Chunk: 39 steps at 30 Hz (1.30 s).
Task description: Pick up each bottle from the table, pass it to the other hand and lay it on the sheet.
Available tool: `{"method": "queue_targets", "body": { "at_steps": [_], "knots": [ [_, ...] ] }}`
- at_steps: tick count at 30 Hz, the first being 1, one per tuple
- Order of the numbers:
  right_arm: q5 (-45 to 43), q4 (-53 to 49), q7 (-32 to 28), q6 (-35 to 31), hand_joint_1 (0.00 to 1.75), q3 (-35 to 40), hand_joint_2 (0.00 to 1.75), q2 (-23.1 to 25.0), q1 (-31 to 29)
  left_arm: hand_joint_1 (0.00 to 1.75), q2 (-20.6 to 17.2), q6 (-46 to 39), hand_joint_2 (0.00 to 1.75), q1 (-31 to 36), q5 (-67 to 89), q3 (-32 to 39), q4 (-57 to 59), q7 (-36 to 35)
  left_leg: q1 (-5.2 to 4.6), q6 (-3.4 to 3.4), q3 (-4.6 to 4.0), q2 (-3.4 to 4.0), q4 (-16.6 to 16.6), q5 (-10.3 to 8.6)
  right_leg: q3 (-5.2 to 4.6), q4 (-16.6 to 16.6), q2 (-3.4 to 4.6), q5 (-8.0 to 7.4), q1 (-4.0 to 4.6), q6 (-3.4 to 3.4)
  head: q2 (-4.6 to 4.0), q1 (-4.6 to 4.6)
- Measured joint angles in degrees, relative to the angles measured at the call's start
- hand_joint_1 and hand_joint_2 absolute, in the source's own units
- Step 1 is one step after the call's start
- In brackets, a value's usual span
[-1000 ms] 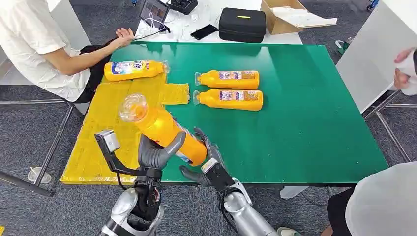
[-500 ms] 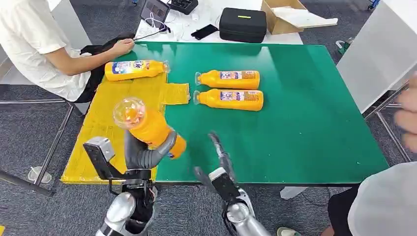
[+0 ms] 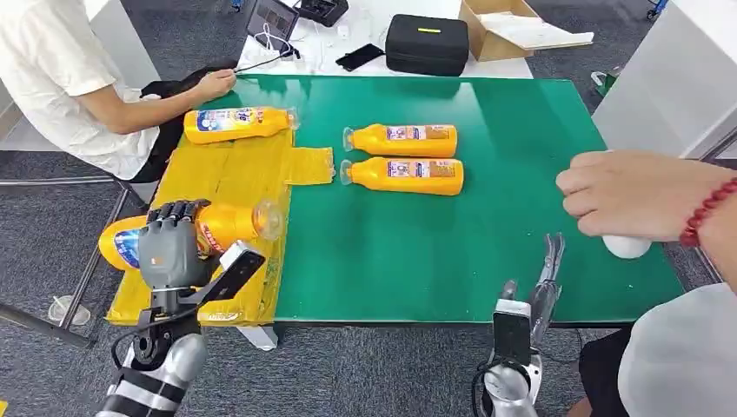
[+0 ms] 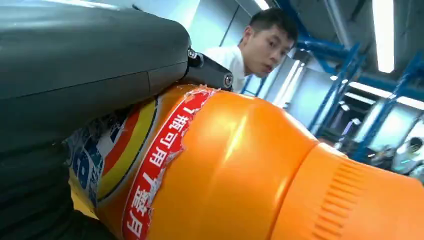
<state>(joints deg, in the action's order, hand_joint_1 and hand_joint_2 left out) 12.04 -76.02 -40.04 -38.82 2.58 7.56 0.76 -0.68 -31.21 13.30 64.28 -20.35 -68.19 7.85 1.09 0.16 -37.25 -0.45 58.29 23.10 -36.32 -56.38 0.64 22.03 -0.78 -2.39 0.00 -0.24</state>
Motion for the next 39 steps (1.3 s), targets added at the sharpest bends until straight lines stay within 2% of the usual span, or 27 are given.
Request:
{"method": "queue_targets", "body": {
  "at_steps": [8,10,11,16,17,20,23,24,26,28,29,34,39],
  "knots": [
    [-1.4,0.31,0.0,1.88,0.0,1.42,0.0,0.07,-0.58,1.75,0.26,8.7,1.75,9.73,4.48,0.22,19.26,-1.57,0.0,0.05,-0.03,-0.03,0.0,-0.09,0.02,-0.02,-0.02,0.01,0.0,-0.01,0.0,0.02],
    [-1.62,0.7,0.0,2.36,0.0,2.17,0.0,0.09,-0.8,1.4,0.63,10.38,1.75,11.75,5.14,0.11,24.13,-1.68,0.0,0.05,-0.03,-0.03,0.0,-0.08,0.01,-0.02,-0.02,0.0,-0.01,-0.01,0.0,-0.02],
    [-1.73,0.98,0.0,2.45,0.0,2.45,0.0,0.07,-0.88,1.06,1.05,11.1,1.75,12.8,5.31,-0.09,26.62,-1.66,0.0,0.05,-0.04,-0.02,0.0,-0.08,0.02,-0.02,-0.02,0.0,0.0,-0.01,0.0,0.0],
    [-2.43,2.17,0.0,2.97,0.0,3.35,0.0,0.07,-1.73,1.06,2.56,14.32,1.75,15.86,4.85,-0.52,34.99,-0.59,0.0,0.05,-0.06,-0.03,0.0,-0.07,0.01,-0.02,-0.02,0.01,-0.01,-0.01,0.0,0.0],
    [-2.49,2.4,0.0,2.99,0.0,3.45,0.0,0.07,-1.81,0.98,2.82,14.6,1.75,16.28,4.79,-0.52,36.14,-0.48,0.0,0.05,-0.06,-0.03,0.0,-0.07,0.02,-0.02,-0.03,0.01,-0.01,-0.01,0.0,0.02],
    [-2.54,2.93,0.0,3.02,0.0,3.61,0.0,0.07,-2.13,0.42,3.21,15.19,1.75,17.78,4.76,-0.52,38.29,-0.44,0.0,0.05,-0.05,-0.09,0.0,-0.07,0.05,-0.01,-0.09,0.03,0.0,0.0,0.0,-0.02],
    [-2.56,3.37,0.0,3.04,0.0,3.8,0.0,0.04,-2.28,0.44,3.54,15.87,1.75,18.62,4.76,-0.57,39.8,-0.37,0.0,0.05,-0.03,-0.08,0.0,-0.08,0.08,-0.02,-0.09,0.03,0.0,0.0,0.0,0.0],
    [-2.56,3.48,0.0,3.04,0.0,3.91,1.75,0.04,-2.33,0.44,3.56,16.86,1.75,18.85,4.74,-0.57,40.19,-0.22,0.0,0.04,-0.02,-0.09,0.0,-0.09,0.09,-0.02,-0.09,0.03,0.0,0.0,0.02,-0.02],
    [-2.71,3.82,0.0,3.02,0.0,4.17,1.75,0.04,-2.52,0.31,3.56,19.18,1.75,19.37,3.94,-0.59,40.98,0.7,0.0,0.05,0.04,-0.1,0.0,-0.12,0.17,-0.02,-0.1,0.03,0.0,0.0,0.0,-0.02],
    [-2.95,4.04,0.0,3.04,0.0,4.46,1.75,-0.02,-2.73,0.07,3.56,21.48,1.75,20.09,3.22,-0.59,41.57,1.7,0.0,0.05,0.14,-0.16,-0.01,-0.12,0.29,-0.02,-0.16,0.03,0.0,0.0,0.0,0.0],
    [-3.02,4.17,0.0,3.04,0.0,4.57,1.75,-0.02,-2.87,0.0,3.54,22.61,1.75,20.41,2.62,-0.57,41.87,2.29,0.0,0.05,0.19,-0.17,-0.01,-0.12,0.35,-0.02,-0.17,0.03,-0.01,0.0,0.0,0.0],
    [-3.26,4.72,0.0,3.45,0.0,4.96,1.75,-0.07,-3.34,0.0,3.3,26.84,1.75,21.55,0.52,-0.48,42.84,5.64,-0.01,0.06,0.27,-0.19,-0.01,-0.13,0.46,-0.02,-0.18,0.03,-0.01,0.0,0.0,0.0],
    [-3.87,5.36,0.0,3.82,0.0,5.86,1.75,-0.2,-4.05,0.0,2.1,35.97,1.75,22.91,-3.95,-0.35,43.6,12.35,-0.01,0.05,0.34,-0.19,-0.01,-0.12,0.52,-0.03,-0.19,0.03,-0.01,0.0,0.0,0.02]
  ]
}}
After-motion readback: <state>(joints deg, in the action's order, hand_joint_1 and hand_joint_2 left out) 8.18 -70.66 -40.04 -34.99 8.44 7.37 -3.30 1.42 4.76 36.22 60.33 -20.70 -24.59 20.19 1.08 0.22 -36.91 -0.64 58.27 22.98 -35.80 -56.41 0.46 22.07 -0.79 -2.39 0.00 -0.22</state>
